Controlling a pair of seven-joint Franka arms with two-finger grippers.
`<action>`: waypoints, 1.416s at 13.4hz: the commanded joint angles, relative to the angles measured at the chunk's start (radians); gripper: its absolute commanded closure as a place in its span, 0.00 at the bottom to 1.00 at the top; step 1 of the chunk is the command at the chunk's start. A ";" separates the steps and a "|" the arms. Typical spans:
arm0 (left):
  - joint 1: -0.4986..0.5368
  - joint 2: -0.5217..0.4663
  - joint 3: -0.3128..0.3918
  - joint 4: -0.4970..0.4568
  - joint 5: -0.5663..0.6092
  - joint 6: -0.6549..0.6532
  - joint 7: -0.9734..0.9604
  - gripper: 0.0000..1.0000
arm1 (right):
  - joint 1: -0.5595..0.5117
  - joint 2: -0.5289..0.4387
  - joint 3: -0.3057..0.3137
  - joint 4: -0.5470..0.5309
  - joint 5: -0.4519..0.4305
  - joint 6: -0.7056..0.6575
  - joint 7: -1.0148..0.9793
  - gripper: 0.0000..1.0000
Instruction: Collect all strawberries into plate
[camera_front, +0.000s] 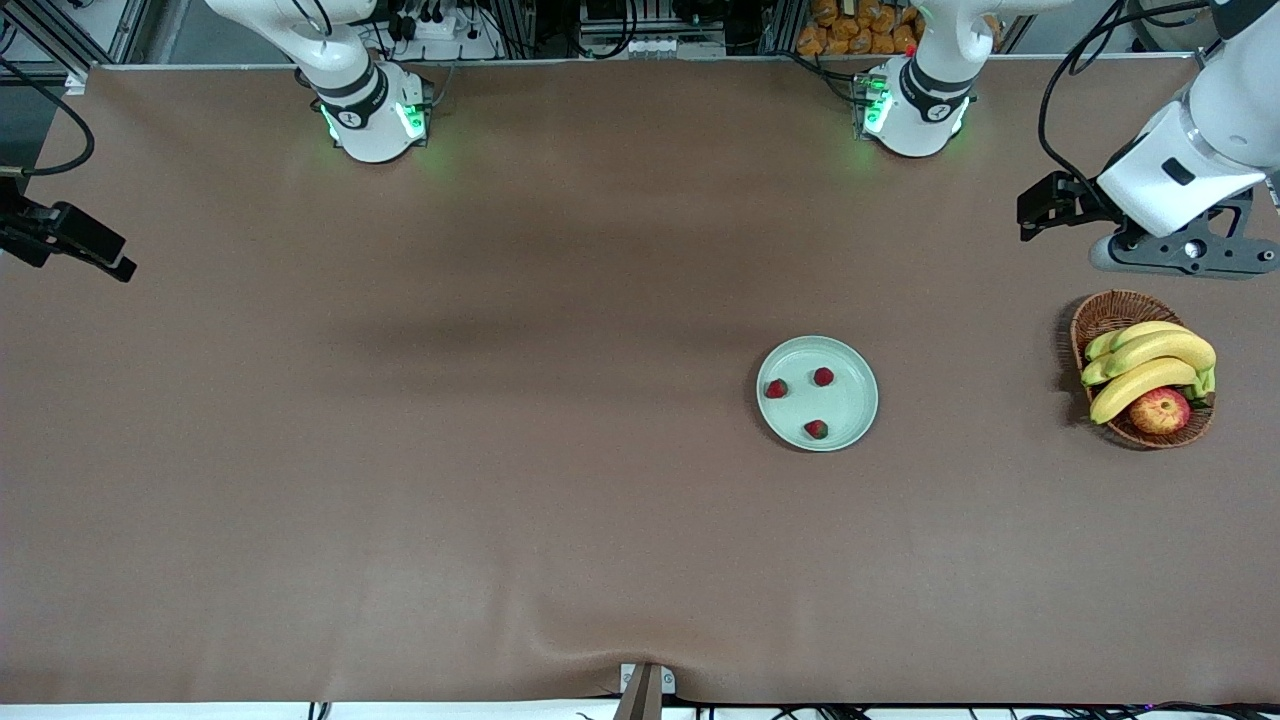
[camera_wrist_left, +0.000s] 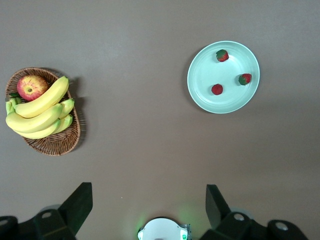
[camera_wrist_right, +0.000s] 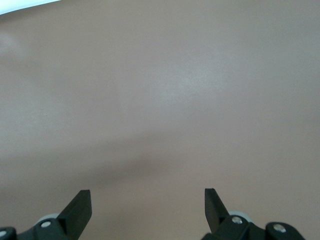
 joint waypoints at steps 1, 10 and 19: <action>0.030 -0.029 -0.008 0.009 -0.015 -0.029 0.026 0.00 | 0.003 -0.001 0.001 0.012 -0.019 -0.014 -0.005 0.00; 0.046 -0.034 0.002 0.033 -0.012 -0.029 0.083 0.00 | 0.003 0.000 0.000 0.012 -0.019 -0.015 -0.005 0.00; 0.071 -0.035 0.010 0.033 -0.024 -0.029 0.091 0.00 | 0.003 0.000 0.000 0.012 -0.019 -0.015 -0.005 0.00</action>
